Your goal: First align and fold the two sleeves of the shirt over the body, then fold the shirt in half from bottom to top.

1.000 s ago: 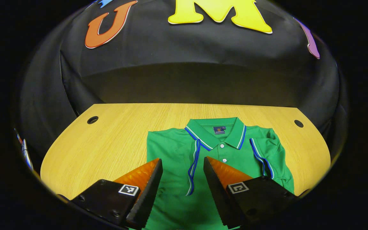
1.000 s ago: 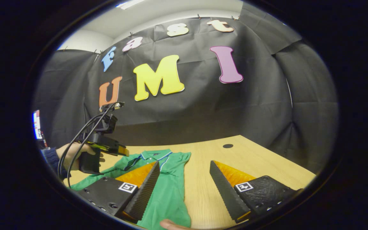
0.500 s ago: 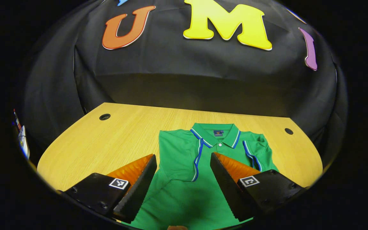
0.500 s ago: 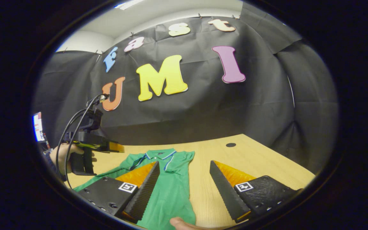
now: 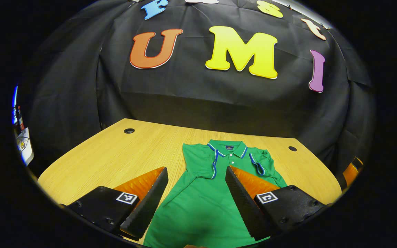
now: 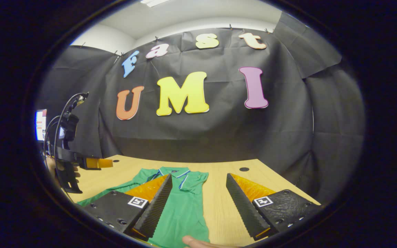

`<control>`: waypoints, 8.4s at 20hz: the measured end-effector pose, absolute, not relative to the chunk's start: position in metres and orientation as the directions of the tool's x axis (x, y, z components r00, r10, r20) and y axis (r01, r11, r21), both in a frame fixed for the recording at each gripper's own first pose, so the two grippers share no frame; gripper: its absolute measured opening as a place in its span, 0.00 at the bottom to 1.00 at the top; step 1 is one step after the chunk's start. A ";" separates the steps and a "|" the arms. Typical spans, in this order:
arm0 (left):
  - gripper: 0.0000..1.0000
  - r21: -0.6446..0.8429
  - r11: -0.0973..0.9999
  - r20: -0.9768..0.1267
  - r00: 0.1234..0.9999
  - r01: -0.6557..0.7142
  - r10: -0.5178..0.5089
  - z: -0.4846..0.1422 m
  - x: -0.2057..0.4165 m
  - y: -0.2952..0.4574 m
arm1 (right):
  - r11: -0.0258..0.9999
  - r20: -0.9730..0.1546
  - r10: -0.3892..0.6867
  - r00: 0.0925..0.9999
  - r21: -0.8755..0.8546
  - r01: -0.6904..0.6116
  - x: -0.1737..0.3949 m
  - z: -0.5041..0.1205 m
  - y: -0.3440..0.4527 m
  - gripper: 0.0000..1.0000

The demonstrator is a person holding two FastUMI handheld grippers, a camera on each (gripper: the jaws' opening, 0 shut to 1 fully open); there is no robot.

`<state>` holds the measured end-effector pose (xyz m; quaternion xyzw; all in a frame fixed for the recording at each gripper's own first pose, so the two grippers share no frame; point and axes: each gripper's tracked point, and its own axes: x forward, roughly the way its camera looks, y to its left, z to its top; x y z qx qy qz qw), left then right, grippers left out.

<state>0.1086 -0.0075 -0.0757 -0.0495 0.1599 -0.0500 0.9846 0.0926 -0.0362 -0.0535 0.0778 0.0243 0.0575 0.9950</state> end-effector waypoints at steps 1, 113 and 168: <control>1.00 -0.125 0.988 -0.308 0.943 0.089 -0.124 -0.078 0.097 -0.005 | 0.985 -0.030 0.107 0.994 0.137 -0.102 0.087 -0.047 -0.037 0.95; 0.12 0.078 0.987 -0.285 0.952 0.138 -0.110 -0.165 0.434 -0.023 | 1.000 -0.350 0.015 0.936 -0.002 -0.016 0.490 -0.197 0.010 0.01; 1.00 0.080 0.989 -0.003 0.992 0.123 -0.123 -0.018 -0.101 -0.011 | 0.997 -0.028 0.040 0.999 -0.067 -0.042 -0.104 -0.025 -0.043 0.96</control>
